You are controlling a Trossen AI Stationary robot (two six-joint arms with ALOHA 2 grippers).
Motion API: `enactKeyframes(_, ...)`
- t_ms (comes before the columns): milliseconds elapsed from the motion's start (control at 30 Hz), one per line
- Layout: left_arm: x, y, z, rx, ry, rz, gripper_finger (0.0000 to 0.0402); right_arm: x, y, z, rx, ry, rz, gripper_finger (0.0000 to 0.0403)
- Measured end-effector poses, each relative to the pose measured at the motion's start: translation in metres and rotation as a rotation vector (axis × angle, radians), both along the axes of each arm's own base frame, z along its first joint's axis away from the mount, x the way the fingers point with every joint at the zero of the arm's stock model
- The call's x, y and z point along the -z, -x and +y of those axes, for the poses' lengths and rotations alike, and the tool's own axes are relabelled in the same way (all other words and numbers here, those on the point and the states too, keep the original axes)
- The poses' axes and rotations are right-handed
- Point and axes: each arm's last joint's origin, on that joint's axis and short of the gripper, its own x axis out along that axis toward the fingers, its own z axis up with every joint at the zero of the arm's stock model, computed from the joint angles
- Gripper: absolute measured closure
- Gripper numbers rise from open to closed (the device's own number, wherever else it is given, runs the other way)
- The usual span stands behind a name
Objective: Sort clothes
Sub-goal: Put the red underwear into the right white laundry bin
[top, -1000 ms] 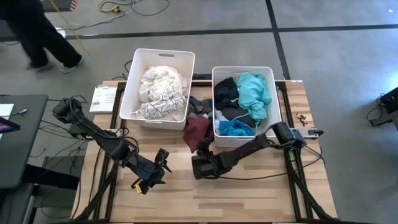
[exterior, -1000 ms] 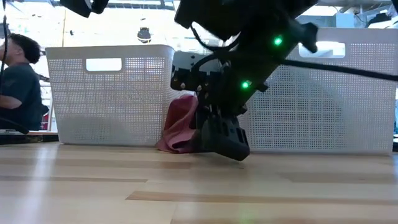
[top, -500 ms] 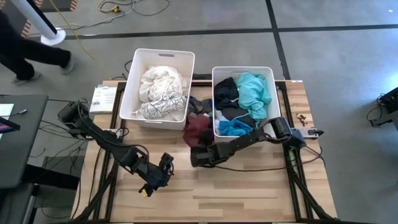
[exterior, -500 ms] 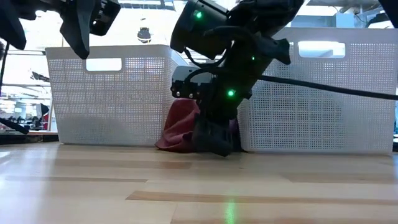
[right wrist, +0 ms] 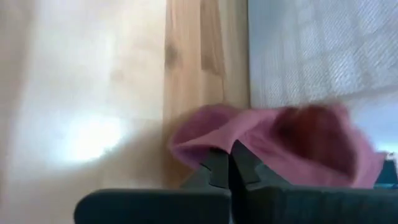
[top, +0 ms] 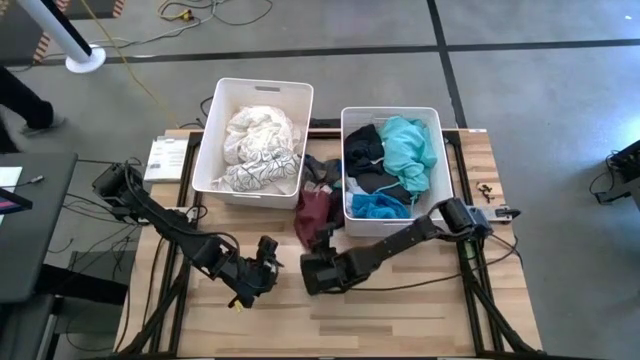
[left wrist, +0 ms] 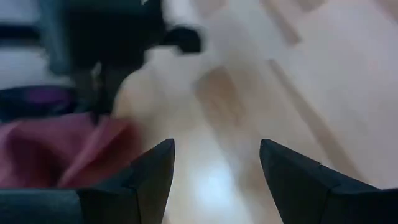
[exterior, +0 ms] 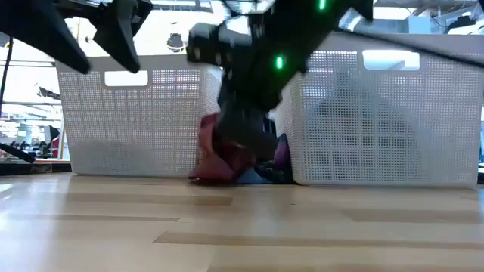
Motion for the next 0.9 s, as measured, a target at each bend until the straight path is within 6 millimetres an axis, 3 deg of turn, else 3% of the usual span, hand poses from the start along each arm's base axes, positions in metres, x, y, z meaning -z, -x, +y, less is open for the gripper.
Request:
enactKeyframes(233,-0.003,-0.002,0.006,-0.154,-0.127,-0.102,0.0171,-0.038,-0.005,0.025,-0.055,0.021,-0.004,0.0402)
enactKeyframes(400,-0.004,-0.003,0.005,-0.168,-0.116,-0.129,0.0168,-0.059,-0.006,0.037,-0.079,0.056,-0.017,0.0402)
enactKeyframes(600,-0.004,-0.005,0.006,-0.191,-0.089,-0.143,0.0132,-0.086,-0.003,0.046,-0.078,0.095,-0.014,0.0403)
enactKeyframes(767,0.021,-0.004,0.017,-0.237,-0.061,-0.158,0.0094,-0.106,-0.001,0.050,-0.081,0.101,-0.018,0.0403)
enactKeyframes(900,0.041,-0.004,0.025,-0.240,0.065,-0.206,0.0082,-0.118,0.000,0.053,-0.085,0.094,-0.033,0.0403)
